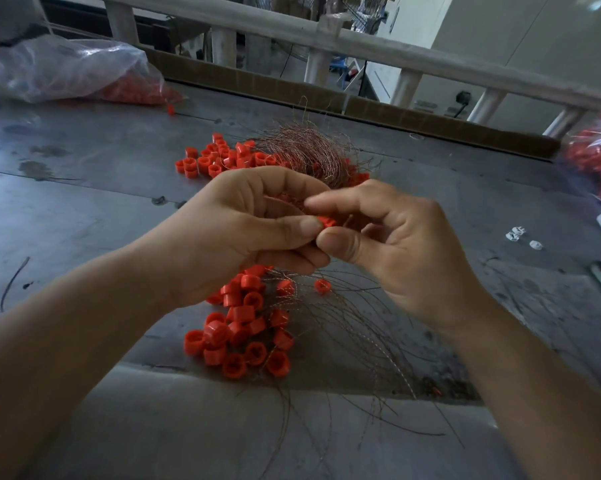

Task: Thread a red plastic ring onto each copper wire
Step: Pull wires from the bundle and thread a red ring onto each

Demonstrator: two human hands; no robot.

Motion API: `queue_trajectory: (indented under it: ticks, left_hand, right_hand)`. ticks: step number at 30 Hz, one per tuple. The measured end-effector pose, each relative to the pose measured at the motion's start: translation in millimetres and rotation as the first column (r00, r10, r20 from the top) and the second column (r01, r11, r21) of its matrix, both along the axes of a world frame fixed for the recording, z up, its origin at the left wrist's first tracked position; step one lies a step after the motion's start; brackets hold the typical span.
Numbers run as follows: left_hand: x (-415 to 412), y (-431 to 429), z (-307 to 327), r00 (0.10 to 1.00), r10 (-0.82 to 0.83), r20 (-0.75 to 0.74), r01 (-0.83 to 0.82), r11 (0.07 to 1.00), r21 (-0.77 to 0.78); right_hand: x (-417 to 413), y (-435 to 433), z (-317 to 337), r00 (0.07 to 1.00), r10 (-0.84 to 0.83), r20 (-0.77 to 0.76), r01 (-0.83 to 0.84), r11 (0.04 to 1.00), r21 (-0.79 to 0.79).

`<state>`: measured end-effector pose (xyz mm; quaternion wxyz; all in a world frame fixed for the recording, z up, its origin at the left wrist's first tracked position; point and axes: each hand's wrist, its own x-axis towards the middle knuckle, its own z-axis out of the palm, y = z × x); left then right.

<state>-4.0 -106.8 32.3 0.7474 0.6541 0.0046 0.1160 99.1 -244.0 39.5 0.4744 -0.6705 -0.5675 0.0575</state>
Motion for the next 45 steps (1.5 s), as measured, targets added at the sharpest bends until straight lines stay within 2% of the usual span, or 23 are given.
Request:
queue_trajectory:
  ticks: [3,6,10,14,21,25,29,34,37,41,45]
  left_hand:
    - [-0.8,1.1,0.3,0.998,-0.055,-0.016,0.054,0.998,-0.018]
    - [-1.3,-2.7,0.1,0.997,-0.079,0.007,0.079,0.997,-0.006]
    - [-1.2,-8.6,0.7,0.998,-0.035,0.055,0.028,0.991,0.129]
    - [-0.8,-11.3,-0.1,0.996,-0.015,0.085,0.001,0.985,0.17]
    - [-4.7,-14.8,2.2,0.988,-0.007,0.156,-0.025,0.979,0.204]
    - [-5.4,-9.8,4.6,0.994,-0.024,0.104,0.008,0.989,0.145]
    - [-4.3,-6.7,5.7,0.998,0.023,0.052,-0.028,0.994,0.109]
    - [-6.5,1.1,12.6,0.991,0.063,0.116,-0.062,0.998,-0.009]
    - [-8.4,3.3,15.2,0.984,0.107,0.144,-0.103,0.994,-0.031]
    - [-9.9,3.3,16.6,0.979,0.068,0.192,-0.061,0.997,-0.042]
    - [-8.4,23.0,11.3,0.982,0.1,0.16,-0.104,0.995,0.012]
  right_hand:
    - [-0.1,-1.1,2.1,0.997,0.057,0.044,-0.054,0.997,-0.061]
    - [-0.9,0.5,1.0,0.994,0.033,0.101,-0.024,0.996,-0.086]
    - [-3.7,1.4,-2.4,0.975,-0.021,0.219,0.041,0.995,-0.087]
    - [-4.6,3.0,-5.1,0.968,-0.042,0.248,0.069,0.993,-0.1]
    - [-9.4,-0.4,-1.3,0.988,-0.023,0.151,0.028,0.999,-0.032]
    - [-11.6,0.2,-1.5,0.999,0.0,0.033,0.0,1.0,-0.003]
    - [-14.4,0.4,-1.5,1.0,-0.012,0.015,0.011,1.0,0.027]
    - [-11.0,0.1,2.1,0.961,0.075,-0.266,-0.076,0.997,0.007]
    - [-9.3,0.5,1.5,0.973,0.06,-0.222,-0.057,0.998,0.022]
    - [-5.9,-3.3,6.0,0.985,0.022,-0.17,-0.019,1.0,0.021]
    - [-0.2,-6.6,11.2,0.997,-0.03,-0.069,0.031,0.999,0.015]
